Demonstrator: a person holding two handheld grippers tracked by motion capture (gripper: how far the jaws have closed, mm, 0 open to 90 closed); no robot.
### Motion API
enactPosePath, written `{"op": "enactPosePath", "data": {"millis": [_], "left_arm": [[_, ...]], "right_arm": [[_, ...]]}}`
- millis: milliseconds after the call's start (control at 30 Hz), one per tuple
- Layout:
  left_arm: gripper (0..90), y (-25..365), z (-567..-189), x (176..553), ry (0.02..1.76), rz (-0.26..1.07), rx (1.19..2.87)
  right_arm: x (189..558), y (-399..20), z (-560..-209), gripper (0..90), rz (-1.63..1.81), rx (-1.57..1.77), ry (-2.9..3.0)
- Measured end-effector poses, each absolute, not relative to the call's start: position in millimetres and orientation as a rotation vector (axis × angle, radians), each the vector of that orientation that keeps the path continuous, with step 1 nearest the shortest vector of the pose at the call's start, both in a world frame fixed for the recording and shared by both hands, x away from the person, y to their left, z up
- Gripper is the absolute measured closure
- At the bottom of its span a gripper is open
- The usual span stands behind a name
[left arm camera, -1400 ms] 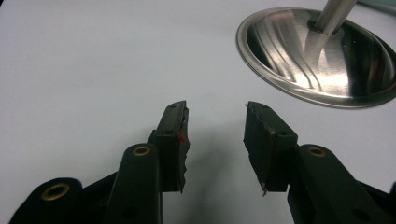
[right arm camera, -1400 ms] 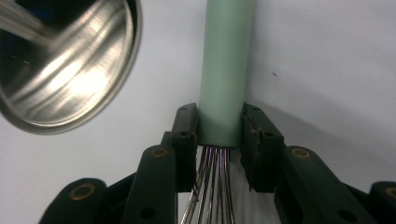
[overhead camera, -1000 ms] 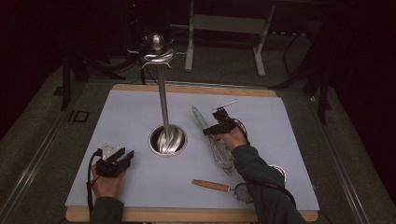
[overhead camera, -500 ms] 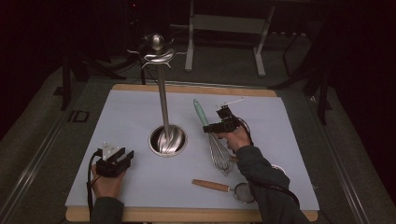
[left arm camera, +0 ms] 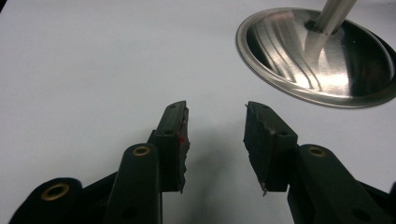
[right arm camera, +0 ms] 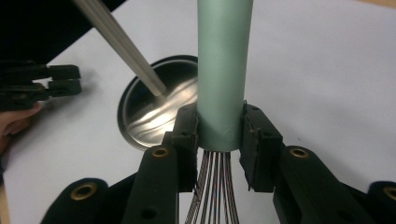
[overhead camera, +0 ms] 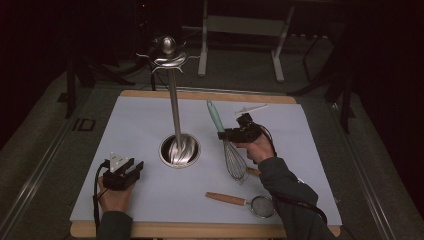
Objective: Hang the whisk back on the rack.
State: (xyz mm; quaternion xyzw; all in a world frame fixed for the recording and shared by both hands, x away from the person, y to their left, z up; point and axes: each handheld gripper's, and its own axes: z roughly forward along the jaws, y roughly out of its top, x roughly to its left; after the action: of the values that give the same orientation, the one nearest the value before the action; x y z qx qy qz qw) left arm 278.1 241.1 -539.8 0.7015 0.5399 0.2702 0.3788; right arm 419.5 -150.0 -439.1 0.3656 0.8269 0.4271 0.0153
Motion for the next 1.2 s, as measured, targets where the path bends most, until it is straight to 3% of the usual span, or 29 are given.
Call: {"op": "enactPosePath", "data": {"millis": [1200], "left_arm": [[59.6,240.4,-539.8,277.8,1.376,0.699,1.794]], "right_arm": [[387.3,-150.4,-394.0,69.3,1.534,0.783,2.496]]}}
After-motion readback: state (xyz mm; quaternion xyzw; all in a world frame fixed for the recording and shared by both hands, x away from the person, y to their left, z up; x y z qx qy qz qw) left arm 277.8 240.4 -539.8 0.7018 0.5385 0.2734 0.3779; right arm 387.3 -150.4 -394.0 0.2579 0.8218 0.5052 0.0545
